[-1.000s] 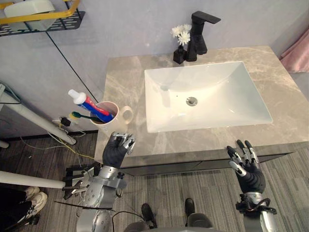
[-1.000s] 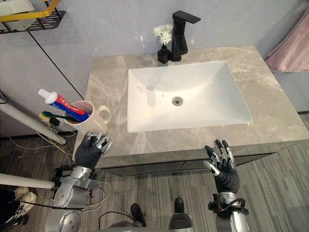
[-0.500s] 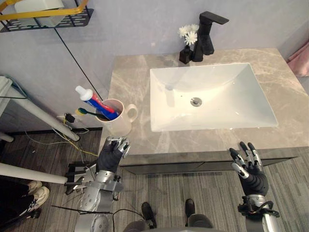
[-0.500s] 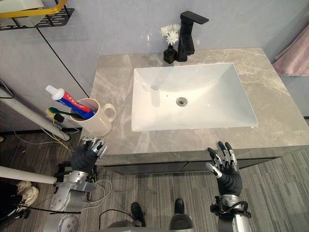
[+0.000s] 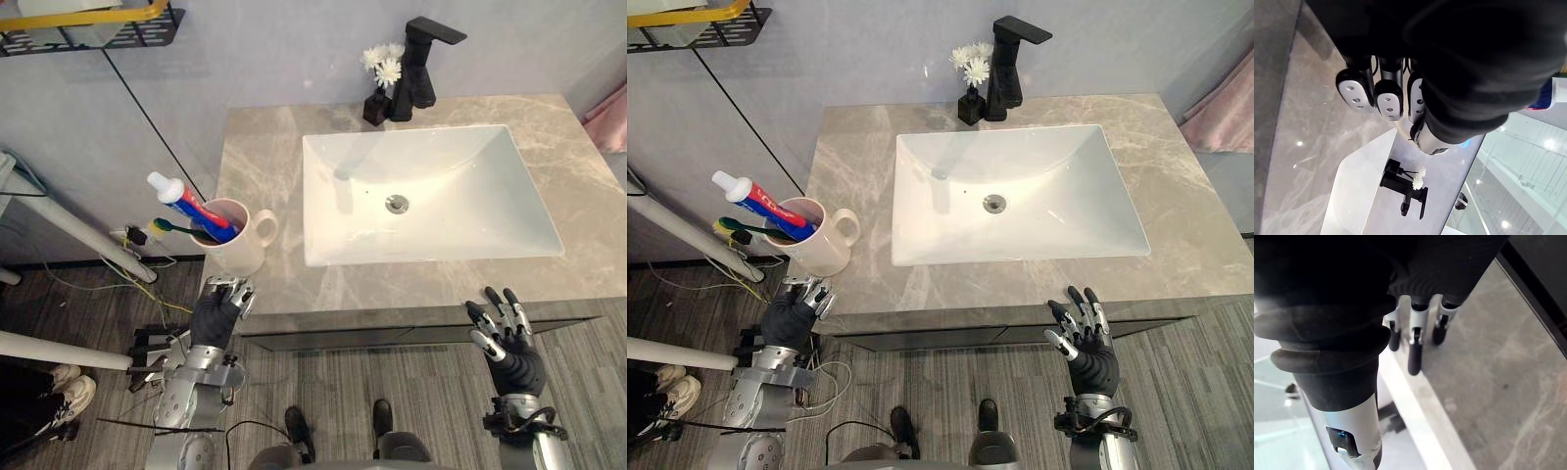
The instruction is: Organize washtable
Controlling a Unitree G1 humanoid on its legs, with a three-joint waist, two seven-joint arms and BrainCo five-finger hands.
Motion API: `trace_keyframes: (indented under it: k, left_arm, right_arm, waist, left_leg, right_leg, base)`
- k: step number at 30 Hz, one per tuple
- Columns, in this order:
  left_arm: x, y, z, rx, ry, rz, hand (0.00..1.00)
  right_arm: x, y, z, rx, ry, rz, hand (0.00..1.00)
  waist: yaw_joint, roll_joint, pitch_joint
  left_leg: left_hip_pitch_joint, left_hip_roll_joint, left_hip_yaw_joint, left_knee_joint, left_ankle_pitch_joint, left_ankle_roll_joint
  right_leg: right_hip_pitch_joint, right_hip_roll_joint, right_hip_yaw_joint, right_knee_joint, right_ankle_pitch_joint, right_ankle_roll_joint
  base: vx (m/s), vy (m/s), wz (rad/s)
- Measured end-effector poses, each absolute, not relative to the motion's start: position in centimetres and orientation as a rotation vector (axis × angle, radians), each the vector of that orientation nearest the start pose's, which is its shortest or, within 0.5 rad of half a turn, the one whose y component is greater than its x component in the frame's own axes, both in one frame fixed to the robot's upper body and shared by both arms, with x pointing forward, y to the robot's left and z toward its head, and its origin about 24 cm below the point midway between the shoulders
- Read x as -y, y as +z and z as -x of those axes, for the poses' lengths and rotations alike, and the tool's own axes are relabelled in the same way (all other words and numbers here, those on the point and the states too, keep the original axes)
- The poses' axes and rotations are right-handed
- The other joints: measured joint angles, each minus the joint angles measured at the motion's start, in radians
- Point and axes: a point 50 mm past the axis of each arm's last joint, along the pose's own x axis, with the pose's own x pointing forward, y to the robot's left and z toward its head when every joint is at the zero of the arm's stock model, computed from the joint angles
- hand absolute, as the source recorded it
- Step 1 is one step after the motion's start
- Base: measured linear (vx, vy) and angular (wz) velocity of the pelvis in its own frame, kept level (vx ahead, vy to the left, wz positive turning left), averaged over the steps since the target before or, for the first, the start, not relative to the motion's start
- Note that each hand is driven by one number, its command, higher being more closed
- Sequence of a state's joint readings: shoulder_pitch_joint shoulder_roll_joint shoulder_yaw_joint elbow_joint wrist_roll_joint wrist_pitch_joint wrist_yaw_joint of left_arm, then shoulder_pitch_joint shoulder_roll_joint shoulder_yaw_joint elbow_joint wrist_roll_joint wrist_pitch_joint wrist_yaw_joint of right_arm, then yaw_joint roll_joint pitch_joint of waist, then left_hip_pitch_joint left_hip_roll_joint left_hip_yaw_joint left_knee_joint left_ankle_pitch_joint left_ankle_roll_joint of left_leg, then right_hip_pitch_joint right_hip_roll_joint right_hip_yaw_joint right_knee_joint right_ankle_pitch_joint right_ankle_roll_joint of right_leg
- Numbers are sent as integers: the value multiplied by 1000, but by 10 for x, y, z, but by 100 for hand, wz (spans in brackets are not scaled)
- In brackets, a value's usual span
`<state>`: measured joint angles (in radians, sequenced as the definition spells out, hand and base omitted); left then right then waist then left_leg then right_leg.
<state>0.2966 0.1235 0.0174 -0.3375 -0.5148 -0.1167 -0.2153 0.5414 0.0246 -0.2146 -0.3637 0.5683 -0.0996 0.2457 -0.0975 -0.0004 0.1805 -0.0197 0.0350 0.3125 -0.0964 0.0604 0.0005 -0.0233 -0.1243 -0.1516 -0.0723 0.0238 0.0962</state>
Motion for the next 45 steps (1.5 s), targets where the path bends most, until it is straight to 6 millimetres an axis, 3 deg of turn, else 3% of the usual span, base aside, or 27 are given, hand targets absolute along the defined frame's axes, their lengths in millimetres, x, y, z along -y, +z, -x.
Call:
trace_keyframes:
  k: [20,35,45]
  left_arm:
    - [-191,88,-217,288,-127,297,100]
    - [-234,114,-254,336,-56,130,100]
    - [-238,124,-270,347,-59,126,100]
  right_arm:
    - [221,47,-140,121,-157,-415,0]
    - [223,51,-144,130,-113,-385,0]
    - [222,51,-144,125,-105,-389,0]
  waist:
    - [0,-4,35]
    - [0,1,52]
    - [0,0,54]
  left_leg:
    - [-13,2,34,0,-9,-5]
    - [-19,3,49,0,-6,0]
    - [-28,1,64,1,-6,0]
  right_leg:
    - [-19,2,25,1,5,2]
    - [-36,3,41,0,11,1]
    - [-55,2,42,-2,33,7]
  base:
    - [-25,-14,-4]
    - [-18,-10,-3]
    - [-44,-15,-6]
